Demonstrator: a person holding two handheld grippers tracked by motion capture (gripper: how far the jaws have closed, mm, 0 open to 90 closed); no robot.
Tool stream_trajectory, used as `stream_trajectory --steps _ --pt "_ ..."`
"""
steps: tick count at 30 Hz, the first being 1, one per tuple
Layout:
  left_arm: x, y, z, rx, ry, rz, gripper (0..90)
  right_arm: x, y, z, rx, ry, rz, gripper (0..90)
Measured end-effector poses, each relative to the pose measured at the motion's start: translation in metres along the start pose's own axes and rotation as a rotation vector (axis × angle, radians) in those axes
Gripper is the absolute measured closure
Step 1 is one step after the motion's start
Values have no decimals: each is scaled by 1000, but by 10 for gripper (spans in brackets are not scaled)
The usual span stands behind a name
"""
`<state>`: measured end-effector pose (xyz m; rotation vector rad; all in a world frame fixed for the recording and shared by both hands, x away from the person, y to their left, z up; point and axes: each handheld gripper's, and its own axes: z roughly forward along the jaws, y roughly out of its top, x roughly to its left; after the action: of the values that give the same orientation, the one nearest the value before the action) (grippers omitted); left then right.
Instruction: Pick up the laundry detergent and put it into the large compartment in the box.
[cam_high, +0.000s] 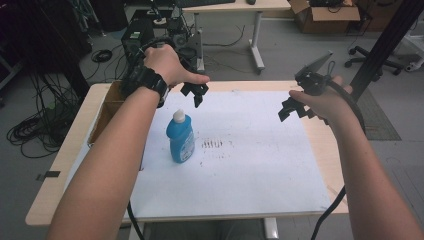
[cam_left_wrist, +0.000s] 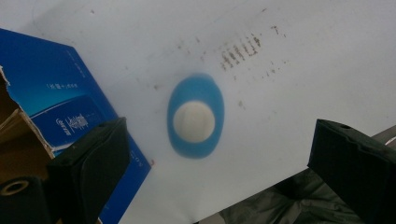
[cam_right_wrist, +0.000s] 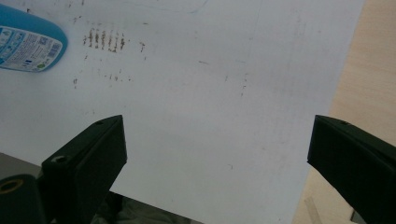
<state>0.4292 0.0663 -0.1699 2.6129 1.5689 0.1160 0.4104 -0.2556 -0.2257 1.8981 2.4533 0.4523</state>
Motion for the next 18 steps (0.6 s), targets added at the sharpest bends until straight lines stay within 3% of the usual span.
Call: stream_trajectory --steps 18 --pt "5 -4 32 57 11 -2 53 -4 -3 10 9 5 -4 50"
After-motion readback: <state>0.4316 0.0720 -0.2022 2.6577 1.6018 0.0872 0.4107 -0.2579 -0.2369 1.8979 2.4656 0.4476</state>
